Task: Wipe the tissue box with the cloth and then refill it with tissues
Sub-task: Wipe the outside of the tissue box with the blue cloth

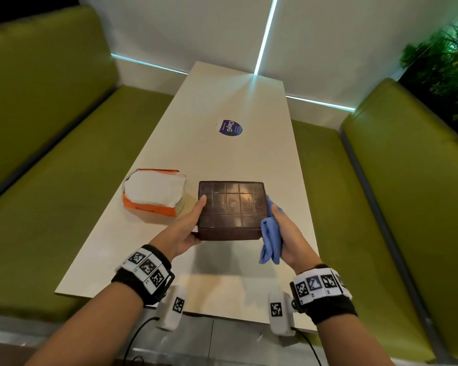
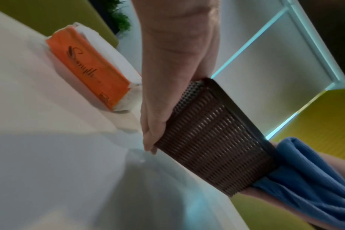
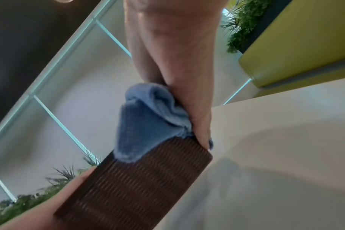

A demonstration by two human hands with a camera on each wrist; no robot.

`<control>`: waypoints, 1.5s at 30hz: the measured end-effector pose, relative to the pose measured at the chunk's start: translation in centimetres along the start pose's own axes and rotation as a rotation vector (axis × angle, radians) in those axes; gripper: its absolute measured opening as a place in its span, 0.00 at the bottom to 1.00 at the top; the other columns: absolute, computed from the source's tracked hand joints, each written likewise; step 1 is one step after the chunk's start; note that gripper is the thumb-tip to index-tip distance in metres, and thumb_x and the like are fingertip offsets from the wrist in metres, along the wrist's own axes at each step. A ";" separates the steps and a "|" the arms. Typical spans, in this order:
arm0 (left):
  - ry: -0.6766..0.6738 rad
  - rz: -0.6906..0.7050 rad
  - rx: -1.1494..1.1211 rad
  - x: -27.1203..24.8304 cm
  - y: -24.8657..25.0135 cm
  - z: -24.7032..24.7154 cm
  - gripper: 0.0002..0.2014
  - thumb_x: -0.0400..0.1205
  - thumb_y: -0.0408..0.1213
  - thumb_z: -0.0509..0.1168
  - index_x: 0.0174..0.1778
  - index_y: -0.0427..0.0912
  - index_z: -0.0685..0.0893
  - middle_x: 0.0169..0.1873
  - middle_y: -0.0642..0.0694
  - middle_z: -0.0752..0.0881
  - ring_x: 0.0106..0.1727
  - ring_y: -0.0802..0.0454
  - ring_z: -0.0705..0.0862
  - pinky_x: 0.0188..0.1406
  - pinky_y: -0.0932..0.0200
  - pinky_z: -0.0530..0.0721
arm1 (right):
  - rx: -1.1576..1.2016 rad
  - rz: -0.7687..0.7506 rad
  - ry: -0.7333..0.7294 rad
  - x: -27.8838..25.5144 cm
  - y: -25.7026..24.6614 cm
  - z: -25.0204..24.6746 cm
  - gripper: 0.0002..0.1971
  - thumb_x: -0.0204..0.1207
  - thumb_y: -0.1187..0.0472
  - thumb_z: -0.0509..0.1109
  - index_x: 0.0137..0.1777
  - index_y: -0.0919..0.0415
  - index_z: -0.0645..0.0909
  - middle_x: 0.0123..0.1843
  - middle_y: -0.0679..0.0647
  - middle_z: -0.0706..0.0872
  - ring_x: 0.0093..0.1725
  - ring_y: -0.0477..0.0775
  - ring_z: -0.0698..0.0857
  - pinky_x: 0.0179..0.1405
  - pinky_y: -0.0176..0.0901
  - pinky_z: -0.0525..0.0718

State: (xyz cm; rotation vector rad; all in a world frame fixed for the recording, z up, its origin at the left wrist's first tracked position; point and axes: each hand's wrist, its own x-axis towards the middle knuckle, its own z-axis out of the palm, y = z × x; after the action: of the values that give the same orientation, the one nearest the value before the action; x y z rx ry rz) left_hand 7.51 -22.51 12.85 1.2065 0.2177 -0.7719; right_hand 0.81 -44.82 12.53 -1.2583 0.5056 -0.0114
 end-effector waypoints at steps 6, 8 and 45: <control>-0.069 0.054 0.051 1.1 0.4 0.0 0.32 0.84 0.64 0.41 0.69 0.50 0.81 0.66 0.46 0.86 0.67 0.51 0.83 0.69 0.52 0.77 | 0.074 -0.004 -0.042 1.0 1.9 0.0 0.21 0.88 0.47 0.48 0.79 0.46 0.66 0.30 0.45 0.90 0.25 0.39 0.88 0.31 0.39 0.89; -0.107 0.088 0.125 0.8 0.7 0.3 0.29 0.85 0.62 0.40 0.66 0.52 0.80 0.70 0.46 0.83 0.71 0.52 0.80 0.73 0.57 0.74 | 0.075 0.002 -0.008 1.5 2.7 -0.1 0.22 0.88 0.47 0.48 0.80 0.46 0.66 0.27 0.43 0.89 0.26 0.39 0.88 0.32 0.40 0.89; -0.139 0.590 0.767 7.3 -2.8 -3.5 0.54 0.51 0.44 0.85 0.72 0.44 0.65 0.64 0.58 0.75 0.64 0.75 0.76 0.65 0.75 0.74 | -1.460 -0.513 -0.156 -2.5 5.1 4.0 0.33 0.81 0.43 0.44 0.82 0.56 0.64 0.86 0.55 0.56 0.86 0.61 0.49 0.85 0.57 0.56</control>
State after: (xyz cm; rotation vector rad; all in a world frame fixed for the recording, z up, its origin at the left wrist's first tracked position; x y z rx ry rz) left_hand 11.87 -22.80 5.52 1.8058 -0.5846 -0.4066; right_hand -1.32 -38.85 9.66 -2.7646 -0.0545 0.0317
